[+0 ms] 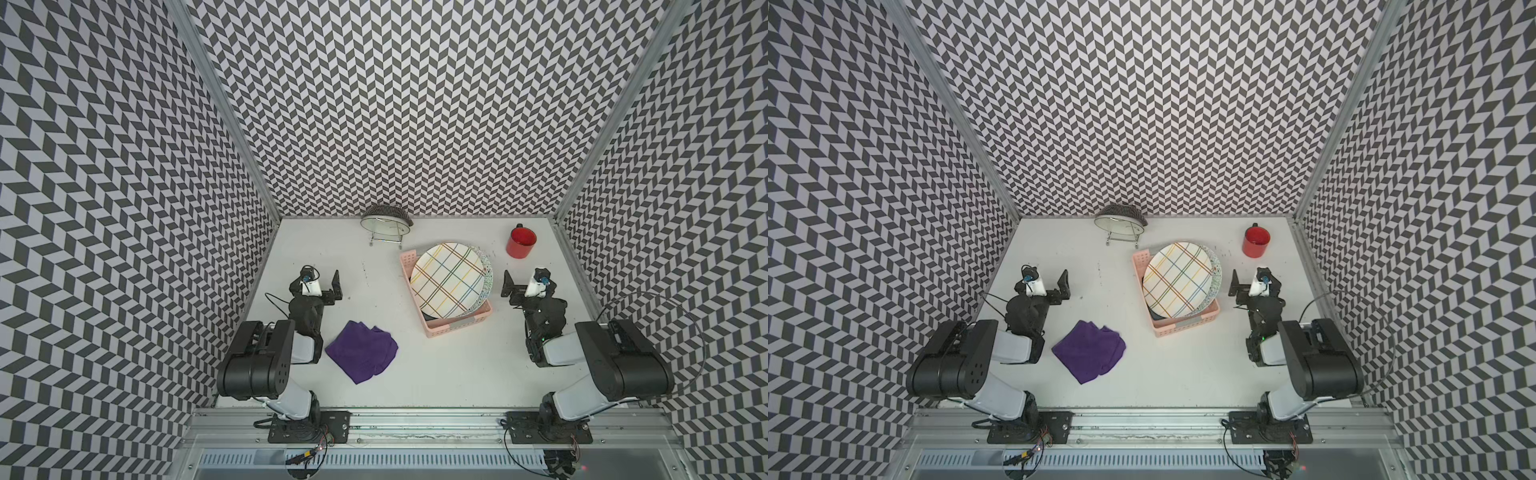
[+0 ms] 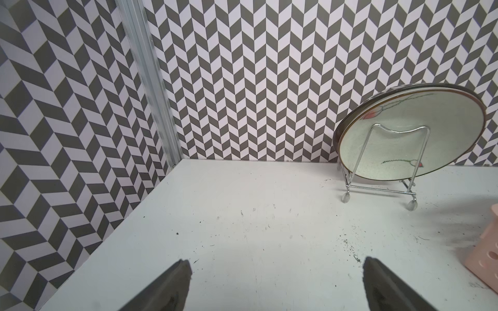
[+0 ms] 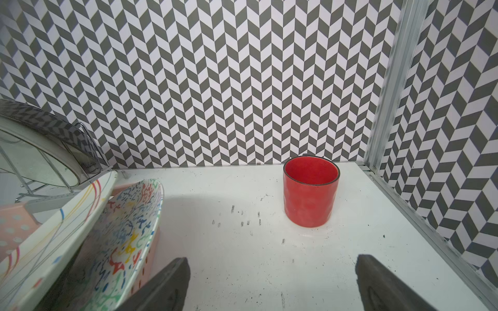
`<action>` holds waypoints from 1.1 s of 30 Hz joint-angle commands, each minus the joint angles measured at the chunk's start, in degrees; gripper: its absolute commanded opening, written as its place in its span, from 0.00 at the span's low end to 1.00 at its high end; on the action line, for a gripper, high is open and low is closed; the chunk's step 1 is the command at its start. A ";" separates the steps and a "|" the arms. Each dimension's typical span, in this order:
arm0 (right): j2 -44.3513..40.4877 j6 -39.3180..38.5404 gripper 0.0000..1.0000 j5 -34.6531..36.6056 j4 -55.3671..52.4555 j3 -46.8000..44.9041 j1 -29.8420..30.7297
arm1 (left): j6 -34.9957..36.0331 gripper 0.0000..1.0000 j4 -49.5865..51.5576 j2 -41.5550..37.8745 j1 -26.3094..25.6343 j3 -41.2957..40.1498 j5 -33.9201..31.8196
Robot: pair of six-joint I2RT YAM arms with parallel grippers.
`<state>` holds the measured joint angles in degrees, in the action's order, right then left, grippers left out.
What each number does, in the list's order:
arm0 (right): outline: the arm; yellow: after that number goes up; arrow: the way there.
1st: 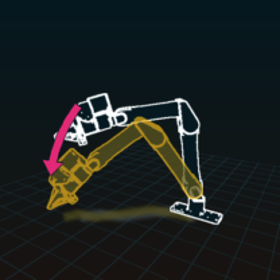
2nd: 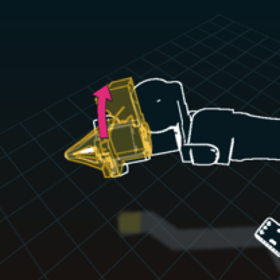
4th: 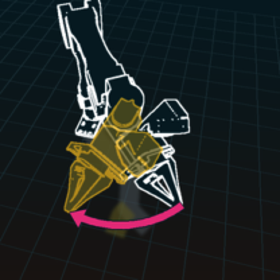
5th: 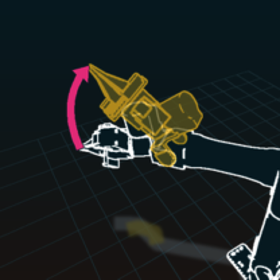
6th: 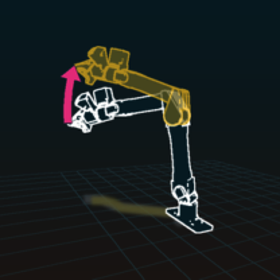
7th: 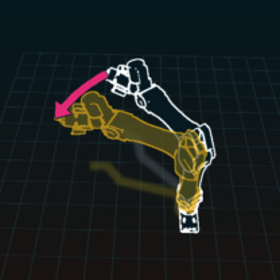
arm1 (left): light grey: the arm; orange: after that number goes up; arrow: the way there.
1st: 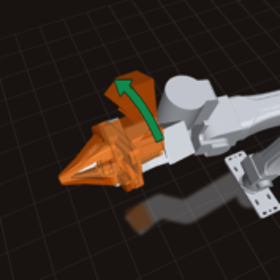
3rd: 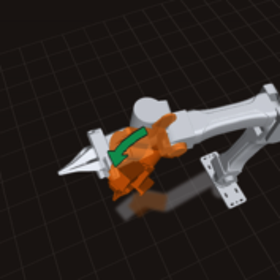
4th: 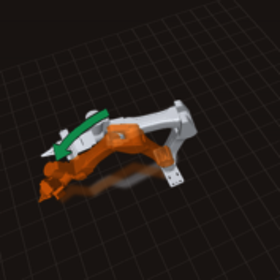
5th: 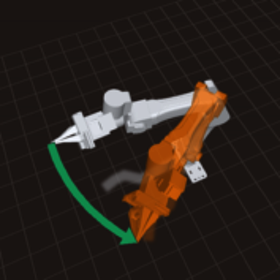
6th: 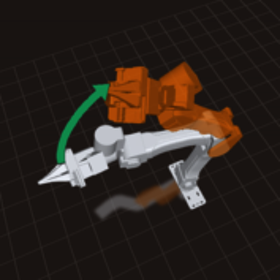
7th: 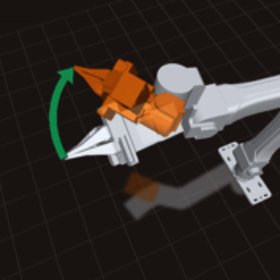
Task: Wipe the wet plate dry
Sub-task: Pick up the plate from the bin.
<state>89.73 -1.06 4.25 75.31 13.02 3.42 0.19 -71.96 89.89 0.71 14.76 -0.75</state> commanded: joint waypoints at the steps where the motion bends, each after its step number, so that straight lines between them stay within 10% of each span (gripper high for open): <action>1: 0.33 -0.15 1.00 -0.03 2.55 0.43 0.08 | 0.12 1.00 -1.29 -0.07 -0.36 -0.06 -0.06; 19: -2.73 3.31 1.00 7.75 0.53 0.32 -0.43 | 0.15 1.00 -1.25 -0.19 -0.40 -0.16 -0.21; 24: -19.00 15.64 0.99 11.87 -31.29 12.04 0.10 | -2.33 1.00 11.04 -10.26 -1.11 2.44 -9.01; 27: -26.80 25.48 0.98 -1.81 -58.91 24.48 0.13 | -12.87 1.00 27.77 -20.78 -2.42 7.74 -12.52; 30: -29.29 27.12 0.87 -16.35 -74.53 31.15 3.23 | -27.52 0.99 40.91 -27.19 -3.93 11.93 -6.23; 33: -29.05 24.25 0.86 -13.70 -83.89 34.27 11.19 | -37.47 0.98 45.37 -28.68 -8.87 13.79 2.88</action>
<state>59.55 21.32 -3.44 12.95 46.44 8.54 -23.51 -39.75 61.63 -4.40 27.66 -5.85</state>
